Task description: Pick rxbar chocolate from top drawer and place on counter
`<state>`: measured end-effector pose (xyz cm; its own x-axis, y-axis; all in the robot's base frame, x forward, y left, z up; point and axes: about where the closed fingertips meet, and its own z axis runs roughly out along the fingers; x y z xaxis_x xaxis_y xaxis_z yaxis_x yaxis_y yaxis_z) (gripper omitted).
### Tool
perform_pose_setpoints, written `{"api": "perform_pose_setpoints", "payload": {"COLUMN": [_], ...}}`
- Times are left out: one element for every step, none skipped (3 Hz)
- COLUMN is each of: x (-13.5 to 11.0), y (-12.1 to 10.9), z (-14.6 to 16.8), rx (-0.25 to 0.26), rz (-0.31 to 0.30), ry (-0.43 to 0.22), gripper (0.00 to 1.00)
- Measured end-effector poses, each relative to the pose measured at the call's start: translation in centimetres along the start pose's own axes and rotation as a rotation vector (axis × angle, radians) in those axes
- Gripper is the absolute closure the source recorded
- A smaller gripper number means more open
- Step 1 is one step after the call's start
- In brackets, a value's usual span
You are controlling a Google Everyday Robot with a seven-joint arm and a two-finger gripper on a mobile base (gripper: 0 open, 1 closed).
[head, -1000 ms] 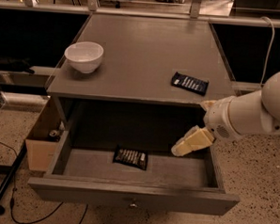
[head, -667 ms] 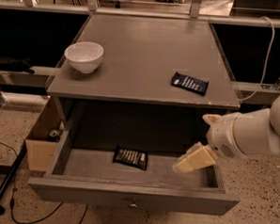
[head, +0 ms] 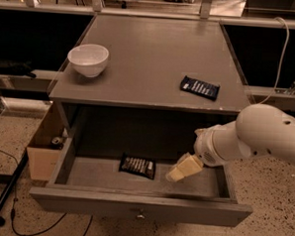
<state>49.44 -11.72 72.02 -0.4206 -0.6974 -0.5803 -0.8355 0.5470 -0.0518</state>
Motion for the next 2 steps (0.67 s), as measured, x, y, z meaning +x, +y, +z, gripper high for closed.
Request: {"api": "perform_pose_setpoints", "payload": {"x": [-0.1, -0.6], "y": [-1.4, -0.9], "z": [5.2, 6.6], "rx": [-0.019, -0.031], "rz": [-0.003, -0.012], "ry": [0.018, 0.018], "gripper": [0.00, 0.00]}}
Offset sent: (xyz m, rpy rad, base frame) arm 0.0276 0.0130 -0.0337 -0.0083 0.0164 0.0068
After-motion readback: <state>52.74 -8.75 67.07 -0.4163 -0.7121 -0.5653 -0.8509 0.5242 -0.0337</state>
